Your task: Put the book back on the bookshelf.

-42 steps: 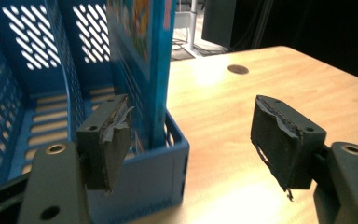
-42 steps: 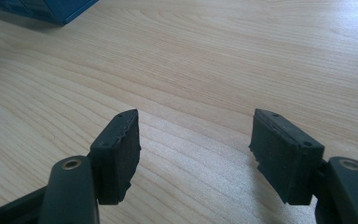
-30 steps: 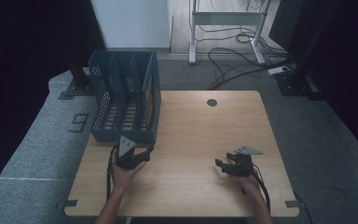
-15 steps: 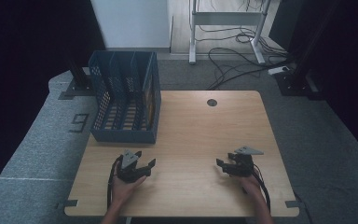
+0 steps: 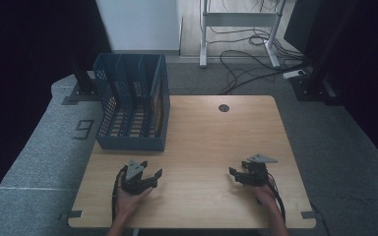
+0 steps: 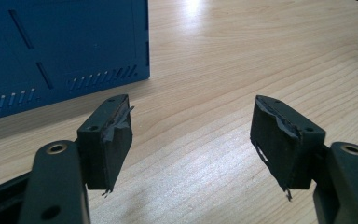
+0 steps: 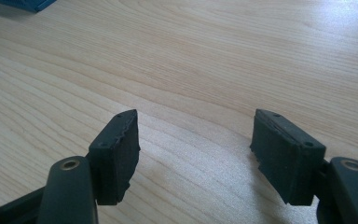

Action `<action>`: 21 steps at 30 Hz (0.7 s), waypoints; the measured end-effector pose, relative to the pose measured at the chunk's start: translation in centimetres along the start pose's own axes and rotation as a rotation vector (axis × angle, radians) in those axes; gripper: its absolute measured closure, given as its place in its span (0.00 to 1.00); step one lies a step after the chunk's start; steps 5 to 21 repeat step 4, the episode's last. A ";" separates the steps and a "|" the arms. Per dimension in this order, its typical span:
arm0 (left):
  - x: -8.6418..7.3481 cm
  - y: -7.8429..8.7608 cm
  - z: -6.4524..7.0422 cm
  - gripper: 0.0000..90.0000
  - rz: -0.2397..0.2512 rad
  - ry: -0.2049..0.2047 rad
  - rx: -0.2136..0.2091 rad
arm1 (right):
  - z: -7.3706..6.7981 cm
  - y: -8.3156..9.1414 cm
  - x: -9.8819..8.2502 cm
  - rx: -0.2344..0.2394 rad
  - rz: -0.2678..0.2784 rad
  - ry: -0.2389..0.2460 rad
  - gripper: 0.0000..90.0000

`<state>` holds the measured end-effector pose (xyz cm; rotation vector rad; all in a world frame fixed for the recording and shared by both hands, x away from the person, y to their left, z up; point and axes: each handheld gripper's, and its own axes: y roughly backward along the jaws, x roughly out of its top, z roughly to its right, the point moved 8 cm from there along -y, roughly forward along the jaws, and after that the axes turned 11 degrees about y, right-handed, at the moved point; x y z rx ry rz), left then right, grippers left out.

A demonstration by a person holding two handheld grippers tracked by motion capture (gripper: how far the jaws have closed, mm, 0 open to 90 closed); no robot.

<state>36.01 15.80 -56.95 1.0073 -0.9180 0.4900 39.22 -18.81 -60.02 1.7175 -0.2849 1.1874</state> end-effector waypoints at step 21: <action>-0.1 -0.1 0.1 0.33 -0.005 -0.007 -0.004 | 0.1 0.0 0.0 -0.006 -0.008 0.002 0.34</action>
